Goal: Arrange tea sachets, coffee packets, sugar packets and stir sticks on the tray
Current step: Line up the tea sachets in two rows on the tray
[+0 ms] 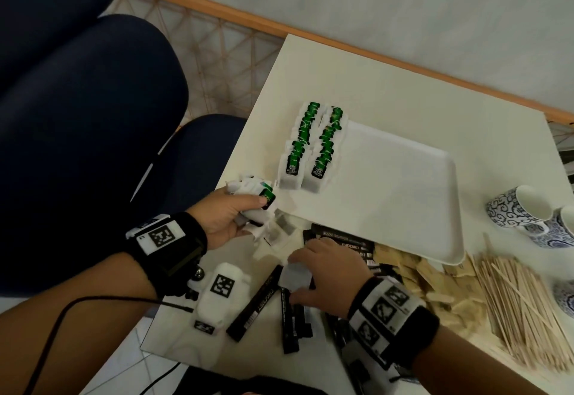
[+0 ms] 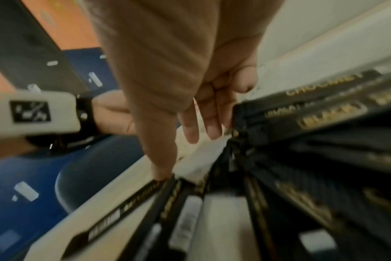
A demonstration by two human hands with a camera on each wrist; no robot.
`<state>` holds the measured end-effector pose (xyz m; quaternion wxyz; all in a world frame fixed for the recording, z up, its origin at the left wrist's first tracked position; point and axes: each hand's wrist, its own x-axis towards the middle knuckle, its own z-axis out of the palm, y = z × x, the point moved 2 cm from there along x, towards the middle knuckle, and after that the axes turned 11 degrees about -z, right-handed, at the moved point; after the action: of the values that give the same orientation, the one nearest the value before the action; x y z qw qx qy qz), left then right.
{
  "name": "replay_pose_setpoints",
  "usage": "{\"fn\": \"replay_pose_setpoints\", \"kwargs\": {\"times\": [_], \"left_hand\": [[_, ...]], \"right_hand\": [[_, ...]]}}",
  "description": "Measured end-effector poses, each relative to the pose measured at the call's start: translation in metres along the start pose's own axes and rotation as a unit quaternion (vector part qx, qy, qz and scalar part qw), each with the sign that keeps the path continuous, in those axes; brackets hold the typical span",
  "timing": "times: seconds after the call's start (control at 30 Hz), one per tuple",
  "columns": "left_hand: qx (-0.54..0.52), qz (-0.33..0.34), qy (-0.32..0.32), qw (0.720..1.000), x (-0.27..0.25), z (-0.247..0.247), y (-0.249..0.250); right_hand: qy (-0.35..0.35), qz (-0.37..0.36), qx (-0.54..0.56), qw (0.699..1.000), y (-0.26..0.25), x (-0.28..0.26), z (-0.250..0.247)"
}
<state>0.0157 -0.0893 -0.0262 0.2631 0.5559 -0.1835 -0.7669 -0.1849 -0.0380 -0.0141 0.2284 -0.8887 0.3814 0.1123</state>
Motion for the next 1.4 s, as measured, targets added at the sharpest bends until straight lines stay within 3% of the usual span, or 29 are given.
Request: {"fn": "replay_pose_setpoints", "kwargs": {"times": [0.23, 0.43, 0.6, 0.77, 0.83, 0.93, 1.03, 1.1, 1.23, 1.4], "left_hand": [[0.019, 0.014, 0.019, 1.000, 0.001, 0.008, -0.002], [0.036, 0.016, 0.018, 0.999, 0.001, 0.012, -0.009], [0.040, 0.013, 0.017, 0.999, 0.002, 0.010, -0.012], [0.062, 0.005, 0.011, 0.998, 0.002, 0.006, -0.012], [0.073, -0.001, 0.006, 0.997, 0.003, 0.005, -0.013], [0.093, -0.011, -0.014, 0.995, 0.001, 0.005, -0.014], [0.109, -0.010, -0.042, 0.993, -0.001, 0.012, -0.016], [0.119, 0.000, -0.048, 0.992, -0.001, 0.019, -0.017], [0.100, 0.008, -0.073, 0.992, -0.003, 0.033, -0.017], [0.079, 0.020, -0.011, 0.997, 0.000, 0.037, -0.017]], "right_hand": [[0.049, 0.000, -0.109, 0.993, -0.010, 0.016, 0.011], [0.076, -0.008, -0.027, 0.997, 0.009, 0.012, -0.008], [-0.018, -0.043, -0.067, 0.997, 0.003, 0.015, 0.002], [0.044, -0.034, -0.001, 0.998, 0.006, 0.018, -0.003], [0.099, -0.010, 0.076, 0.992, 0.011, 0.016, -0.013], [0.191, 0.037, 0.286, 0.938, 0.021, 0.013, -0.026], [0.265, 0.038, 0.510, 0.818, 0.024, 0.013, -0.037], [0.272, 0.043, 0.568, 0.775, 0.024, 0.016, -0.039], [0.302, 0.070, 0.552, 0.775, 0.027, 0.025, -0.033], [0.333, 0.085, 0.516, 0.784, 0.027, 0.027, -0.033]]}}
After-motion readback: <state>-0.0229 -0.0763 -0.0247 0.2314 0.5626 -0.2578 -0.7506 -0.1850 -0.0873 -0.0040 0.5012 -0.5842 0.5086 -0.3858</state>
